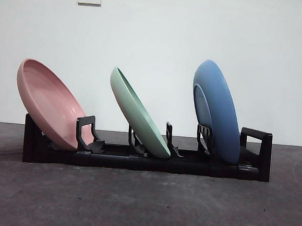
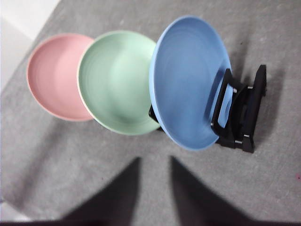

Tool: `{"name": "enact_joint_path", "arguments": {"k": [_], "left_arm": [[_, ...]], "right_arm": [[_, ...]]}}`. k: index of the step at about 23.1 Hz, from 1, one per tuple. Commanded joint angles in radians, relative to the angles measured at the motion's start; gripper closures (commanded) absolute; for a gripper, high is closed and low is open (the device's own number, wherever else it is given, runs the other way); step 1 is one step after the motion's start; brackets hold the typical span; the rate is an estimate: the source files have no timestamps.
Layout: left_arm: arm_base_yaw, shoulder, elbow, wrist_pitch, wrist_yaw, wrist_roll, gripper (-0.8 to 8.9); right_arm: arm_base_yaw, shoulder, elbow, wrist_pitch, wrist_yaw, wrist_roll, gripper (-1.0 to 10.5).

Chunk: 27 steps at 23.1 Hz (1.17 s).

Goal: Place the plate

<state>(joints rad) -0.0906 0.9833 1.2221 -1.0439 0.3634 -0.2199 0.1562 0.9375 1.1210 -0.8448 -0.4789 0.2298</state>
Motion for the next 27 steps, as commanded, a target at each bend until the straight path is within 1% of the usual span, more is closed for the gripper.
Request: {"name": "enact_joint_path", "arguments": {"k": [1, 4, 6, 8, 12, 15, 16, 21, 25, 26, 27], "left_arm": [[-0.003, 0.005, 0.023, 0.014, 0.005, 0.024, 4.68], [-0.003, 0.003, 0.023, 0.019, 0.005, 0.024, 4.69], [-0.003, 0.003, 0.023, 0.020, 0.004, 0.025, 4.69], [-0.003, 0.003, 0.023, 0.019, 0.004, 0.024, 4.69], [-0.003, 0.003, 0.023, 0.019, 0.004, 0.025, 4.69], [-0.003, 0.004, 0.023, 0.020, 0.004, 0.025, 4.69], [-0.003, 0.004, 0.023, 0.020, 0.004, 0.025, 4.69], [-0.003, 0.004, 0.023, 0.021, 0.004, 0.026, 4.69], [-0.003, 0.004, 0.023, 0.020, 0.004, 0.029, 4.69], [-0.003, 0.004, 0.023, 0.020, 0.004, 0.029, 4.69], [-0.003, 0.004, 0.023, 0.020, 0.004, 0.029, 4.69]], "right_arm": [[0.013, 0.027, 0.020, 0.001, -0.003, -0.037, 6.4], [0.019, 0.038, 0.020, -0.001, -0.003, -0.028, 6.4], [0.019, 0.053, 0.027, 0.003, -0.003, -0.020, 6.9], [0.019, 0.091, 0.048, 0.004, -0.003, -0.020, 7.0], [0.024, 0.250, 0.138, 0.006, -0.005, -0.023, 7.0], [0.047, 0.382, 0.219, 0.015, -0.035, -0.032, 7.0], [0.057, 0.422, 0.244, 0.026, -0.047, -0.033, 7.0], [0.122, 0.581, 0.333, 0.074, -0.048, -0.034, 7.0], [0.146, 0.667, 0.347, 0.111, -0.044, -0.036, 7.3], [0.150, 0.681, 0.347, 0.117, -0.044, -0.036, 7.5], [0.150, 0.691, 0.347, 0.119, -0.044, -0.035, 8.1]]}}
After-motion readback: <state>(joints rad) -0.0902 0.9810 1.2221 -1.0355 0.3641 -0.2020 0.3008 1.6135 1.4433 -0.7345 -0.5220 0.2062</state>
